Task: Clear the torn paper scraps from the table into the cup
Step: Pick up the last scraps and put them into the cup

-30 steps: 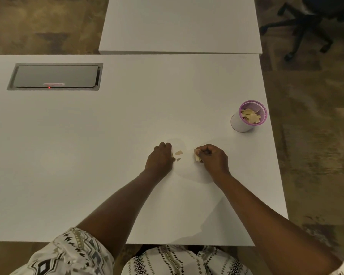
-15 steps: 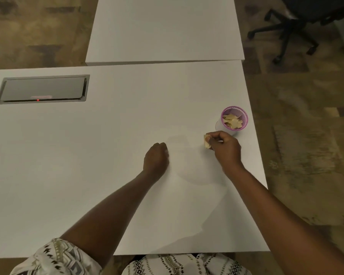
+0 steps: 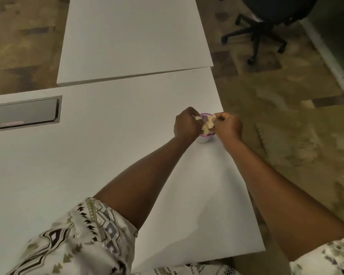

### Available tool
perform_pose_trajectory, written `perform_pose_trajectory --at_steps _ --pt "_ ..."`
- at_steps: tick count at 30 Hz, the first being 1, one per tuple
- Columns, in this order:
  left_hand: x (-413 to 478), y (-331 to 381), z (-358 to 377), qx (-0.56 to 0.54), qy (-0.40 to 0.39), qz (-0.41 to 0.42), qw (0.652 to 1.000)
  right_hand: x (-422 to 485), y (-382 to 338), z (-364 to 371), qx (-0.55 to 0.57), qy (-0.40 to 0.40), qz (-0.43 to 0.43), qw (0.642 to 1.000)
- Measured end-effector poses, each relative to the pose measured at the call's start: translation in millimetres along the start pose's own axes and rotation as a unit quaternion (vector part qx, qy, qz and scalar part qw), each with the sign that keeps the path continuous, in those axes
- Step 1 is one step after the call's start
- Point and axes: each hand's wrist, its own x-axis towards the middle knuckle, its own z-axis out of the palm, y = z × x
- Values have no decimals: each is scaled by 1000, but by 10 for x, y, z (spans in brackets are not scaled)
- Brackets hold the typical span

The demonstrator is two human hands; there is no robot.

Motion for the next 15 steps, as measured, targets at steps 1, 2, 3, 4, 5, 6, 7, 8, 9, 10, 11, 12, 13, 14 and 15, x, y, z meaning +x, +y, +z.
perform_pose_trajectory --at_steps 1,2,3,4,5,6,7,8,9,10,11,12,13,14,15 --pt "13 8 19 13 -4 -4 1000 15 -16 -3 -3 -11 6 1000" --pt "21 12 31 23 -7 -6 1000 26 -26 -10 -8 -21 9 1000" --pt "22 13 33 28 -9 -7 1000 30 -36 -21 -19 -29 9 999" --pt "18 10 29 31 -13 -4 999 25 -45 -36 -34 -33 5 999" --pt "11 4 18 31 -18 0 999 14 -49 -53 -48 -35 -2 998" --pt "6 -9 0 30 -23 6 999 -2 -56 -72 -61 -32 -13 998" --pt "4 -24 -24 28 -27 14 999 -25 -64 -91 -72 -26 -26 997" --pt "0 -45 -52 25 -27 21 999 -56 -72 -107 -79 -18 -38 996" --pt "-5 -74 -85 20 -25 27 999 -94 -85 -118 -79 -10 -50 996" --pt "-13 -114 -125 16 -20 33 999 -138 -102 -122 -73 -3 -61 995" --pt "-27 -166 -169 15 -13 38 999 -190 -118 -120 -65 3 -71 995" --pt "-46 -234 -219 18 -7 40 999 -254 -131 -109 -57 4 -82 995" --pt "-68 -322 -274 21 -2 40 999 -324 -135 -87 -50 -1 -94 994" --pt "-94 -428 -335 28 3 37 999 -404 -128 -54 -50 -10 -108 993" --pt "-124 -549 -403 40 7 34 999 -490 -106 -9 -57 -20 -121 991"
